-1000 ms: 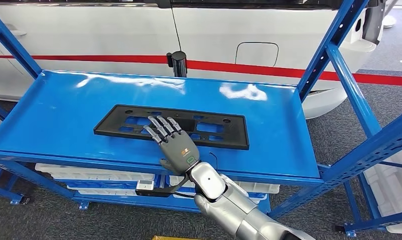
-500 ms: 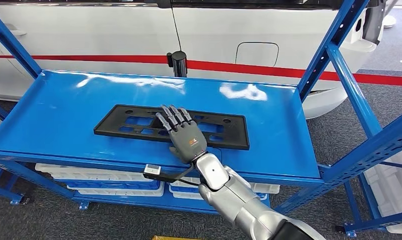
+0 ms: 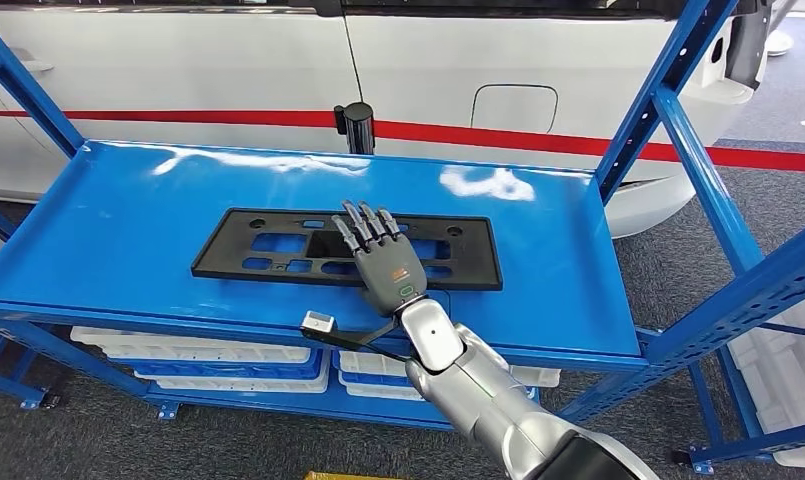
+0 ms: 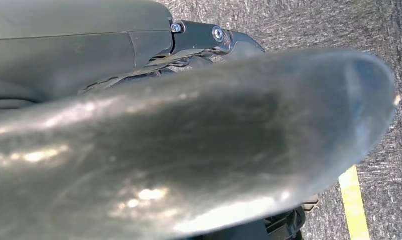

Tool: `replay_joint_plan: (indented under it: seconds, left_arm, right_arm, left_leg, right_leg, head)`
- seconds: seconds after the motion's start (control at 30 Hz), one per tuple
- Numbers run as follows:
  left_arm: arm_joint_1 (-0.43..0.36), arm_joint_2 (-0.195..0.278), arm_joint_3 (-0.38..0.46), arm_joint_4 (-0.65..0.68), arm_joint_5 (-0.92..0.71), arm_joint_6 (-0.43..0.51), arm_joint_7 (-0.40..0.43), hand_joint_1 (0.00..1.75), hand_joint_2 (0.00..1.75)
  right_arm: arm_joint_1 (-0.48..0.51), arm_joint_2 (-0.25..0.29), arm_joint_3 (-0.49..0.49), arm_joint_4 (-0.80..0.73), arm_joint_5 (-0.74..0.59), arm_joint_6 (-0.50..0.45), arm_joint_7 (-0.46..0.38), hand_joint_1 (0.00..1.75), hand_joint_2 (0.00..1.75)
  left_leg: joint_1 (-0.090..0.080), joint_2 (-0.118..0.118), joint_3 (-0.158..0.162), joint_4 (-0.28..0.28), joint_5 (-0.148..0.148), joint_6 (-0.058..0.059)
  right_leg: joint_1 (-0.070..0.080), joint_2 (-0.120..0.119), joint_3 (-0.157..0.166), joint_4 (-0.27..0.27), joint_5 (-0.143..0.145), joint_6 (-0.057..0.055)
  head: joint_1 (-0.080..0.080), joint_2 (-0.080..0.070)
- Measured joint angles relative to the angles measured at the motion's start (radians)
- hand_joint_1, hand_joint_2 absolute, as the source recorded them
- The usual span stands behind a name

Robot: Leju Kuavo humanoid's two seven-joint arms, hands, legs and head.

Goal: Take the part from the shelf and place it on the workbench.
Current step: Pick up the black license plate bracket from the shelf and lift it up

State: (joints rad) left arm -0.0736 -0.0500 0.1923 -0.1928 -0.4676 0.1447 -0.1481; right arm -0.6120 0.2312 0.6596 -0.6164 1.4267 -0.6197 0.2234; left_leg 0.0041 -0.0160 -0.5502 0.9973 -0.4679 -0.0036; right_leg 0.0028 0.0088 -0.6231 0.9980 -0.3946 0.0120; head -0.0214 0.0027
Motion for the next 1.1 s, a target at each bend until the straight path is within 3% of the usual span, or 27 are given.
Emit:
replay_joint_plan:
  seconds: [0.27,0.3,0.4,0.43,0.63,0.87,1.1]
  left_arm:
    - [-0.006,0.0,-0.001,-0.001,-0.007,-0.007,0.004,0.0,0.0]
    - [-0.007,0.0,-0.001,-0.001,-0.008,-0.007,0.004,0.0,0.0]
    - [-0.007,0.0,-0.001,-0.002,-0.01,-0.007,0.004,0.0,0.0]
    - [-0.007,0.0,-0.002,-0.002,-0.011,-0.007,0.004,0.0,0.0]
    - [-0.007,0.0,-0.002,-0.002,-0.012,-0.007,-0.005,0.0,0.0]
    - [-0.006,0.0,-0.001,-0.002,-0.013,-0.007,-0.016,0.0,0.0]
    - [-0.006,0.0,0.0,-0.002,-0.014,-0.006,-0.022,0.0,0.0]
  right_arm:
    - [-0.068,0.01,0.0,0.093,0.03,0.058,0.046,0.02,1.75]
    - [-0.071,0.011,0.0,0.098,0.03,0.059,0.046,0.17,1.75]
    - [-0.078,0.013,0.0,0.114,0.034,0.075,0.049,1.18,1.75]
    - [-0.08,0.015,0.0,0.119,0.036,0.086,0.05,1.4,1.75]
    - [-0.079,0.023,0.001,0.138,0.048,0.12,0.049,1.45,1.75]
    - [-0.062,0.027,0.009,0.145,0.064,0.113,0.047,1.68,1.75]
    - [-0.057,0.028,0.027,0.147,0.073,0.092,0.045,1.71,1.75]
  left_leg:
    - [0.0,0.0,0.006,0.0,0.0,0.0]
    - [0.0,0.0,0.006,0.0,0.0,0.0]
    - [0.0,0.0,0.008,0.0,0.0,0.0]
    - [0.0,0.0,0.009,0.0,0.0,0.0]
    - [0.0,0.0,0.01,0.0,0.0,0.0]
    - [0.0,0.0,0.01,0.0,0.0,0.0]
    - [0.0,0.0,0.01,0.0,0.0,0.0]
  right_leg:
    - [0.0,0.0,0.005,0.0,0.0,0.0]
    - [0.0,0.0,0.006,0.0,0.0,0.0]
    - [0.0,0.0,0.008,0.0,0.0,0.0]
    - [0.0,0.0,0.009,0.0,0.0,0.0]
    - [0.0,0.0,0.01,0.0,0.0,0.0]
    - [0.0,0.0,0.01,0.0,0.0,0.0]
    - [0.0,0.0,0.01,0.0,0.0,0.0]
  head:
    - [0.0,0.0]
    - [0.0,0.0]
    - [0.0,0.0]
    - [0.0,0.0]
    - [0.0,0.0]
    - [0.0,0.0]
    - [0.0,0.0]
